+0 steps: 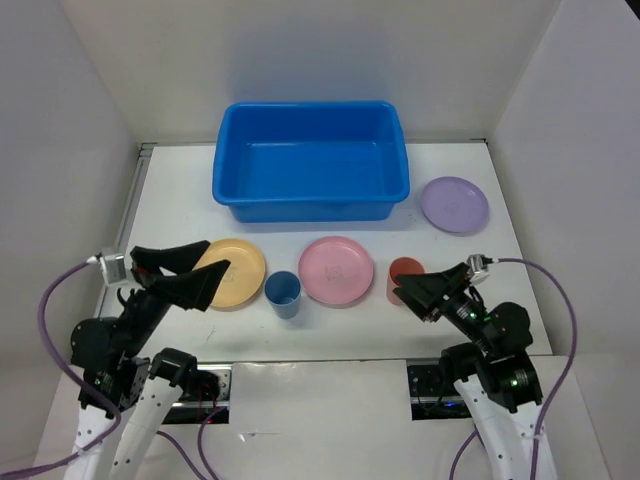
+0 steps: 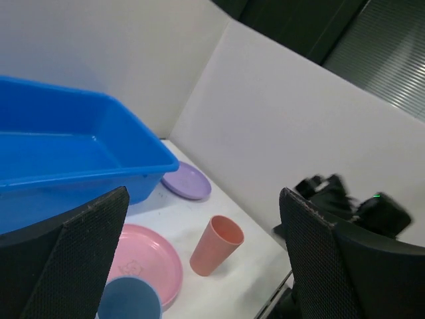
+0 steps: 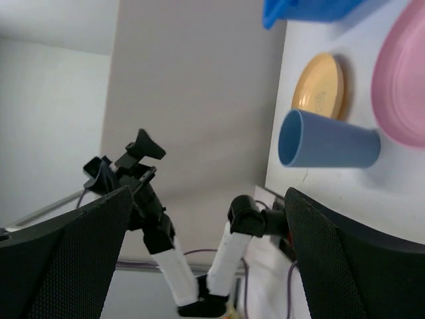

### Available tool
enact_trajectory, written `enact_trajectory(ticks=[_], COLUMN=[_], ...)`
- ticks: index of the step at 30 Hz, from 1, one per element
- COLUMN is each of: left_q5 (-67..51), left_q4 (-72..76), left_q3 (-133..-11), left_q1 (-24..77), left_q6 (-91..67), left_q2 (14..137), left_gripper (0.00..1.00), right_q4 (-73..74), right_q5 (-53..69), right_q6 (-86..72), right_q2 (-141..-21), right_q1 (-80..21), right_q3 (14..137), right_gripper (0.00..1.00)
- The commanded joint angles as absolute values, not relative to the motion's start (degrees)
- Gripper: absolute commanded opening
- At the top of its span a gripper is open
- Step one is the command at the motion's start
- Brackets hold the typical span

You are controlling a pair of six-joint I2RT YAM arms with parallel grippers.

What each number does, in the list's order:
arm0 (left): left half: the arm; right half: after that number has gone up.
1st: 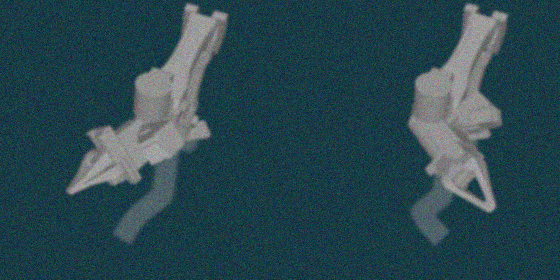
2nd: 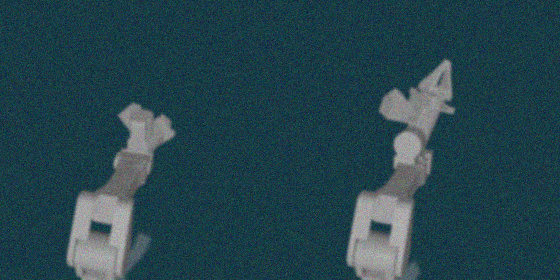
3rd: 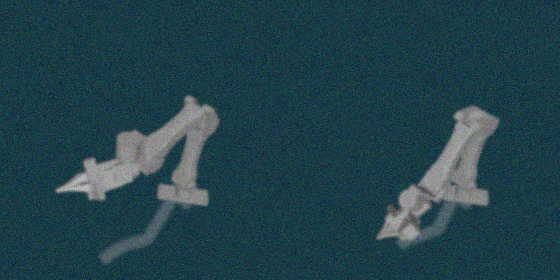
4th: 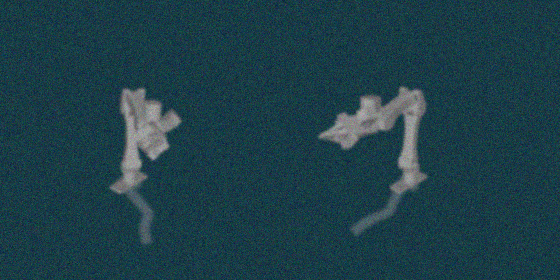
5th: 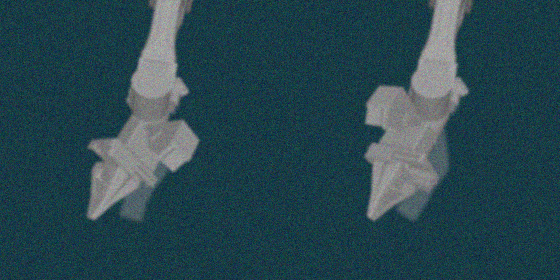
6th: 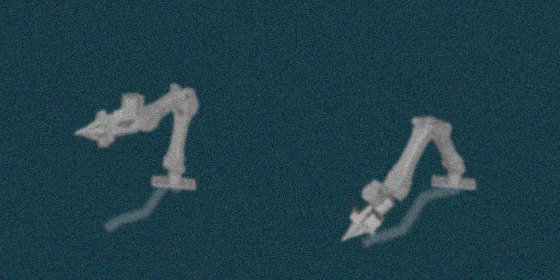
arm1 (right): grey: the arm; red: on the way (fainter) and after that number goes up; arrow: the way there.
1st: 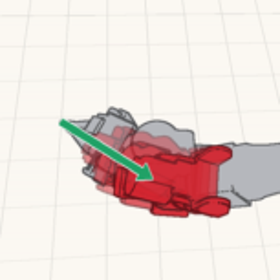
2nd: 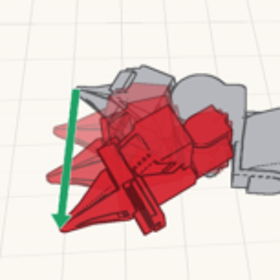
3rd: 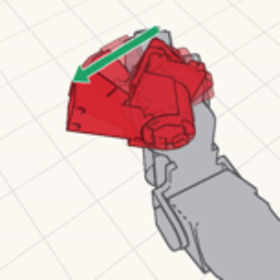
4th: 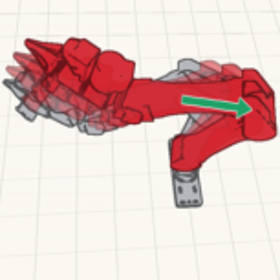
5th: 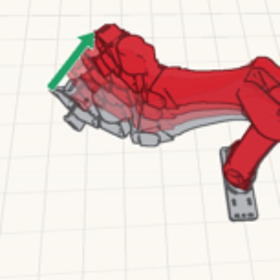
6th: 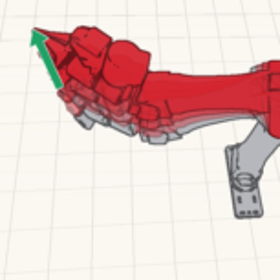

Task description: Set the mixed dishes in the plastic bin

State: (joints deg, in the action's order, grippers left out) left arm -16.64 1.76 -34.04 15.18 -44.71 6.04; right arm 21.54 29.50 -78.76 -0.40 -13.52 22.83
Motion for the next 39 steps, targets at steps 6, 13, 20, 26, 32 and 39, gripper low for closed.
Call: enact_trajectory(ticks=[6, 13, 20, 26, 32, 39], left_q5=[-18.11, -16.79, -16.79, -14.77, -16.35, -19.07], left_q4=[1.85, -0.09, -0.61, -2.72, -0.09, -5.96], left_q3=[-42.62, -49.48, -52.99, -56.24, -56.78, -63.53], left_q1=[14.85, 14.85, 14.85, 14.85, 14.85, 14.33], left_q6=[-36.65, -31.21, -29.36, -27.95, -27.95, -24.52], left_q2=[18.52, 26.18, 33.30, 38.05, 39.11, 47.27], left_gripper=[1.00, 1.00, 1.00, 1.00, 1.00, 0.97], right_q4=[23.11, 14.77, 12.66, 11.78, 4.58, -1.58], right_q5=[16.63, 22.94, 11.65, -0.16, 2.18, 18.11], right_q6=[-62.65, -55.04, -49.49, -45.53, -49.74, -55.28], right_q2=[3.52, -14.04, -15.53, -37.12, -55.76, -74.42], right_q1=[-13.80, -14.33, -14.33, -13.80, -1.60, 13.44], right_q3=[38.32, 39.63, 39.64, 48.59, 52.38, 53.43], right_gripper=[0.99, 0.99, 0.99, 0.99, 0.15, 0.62])
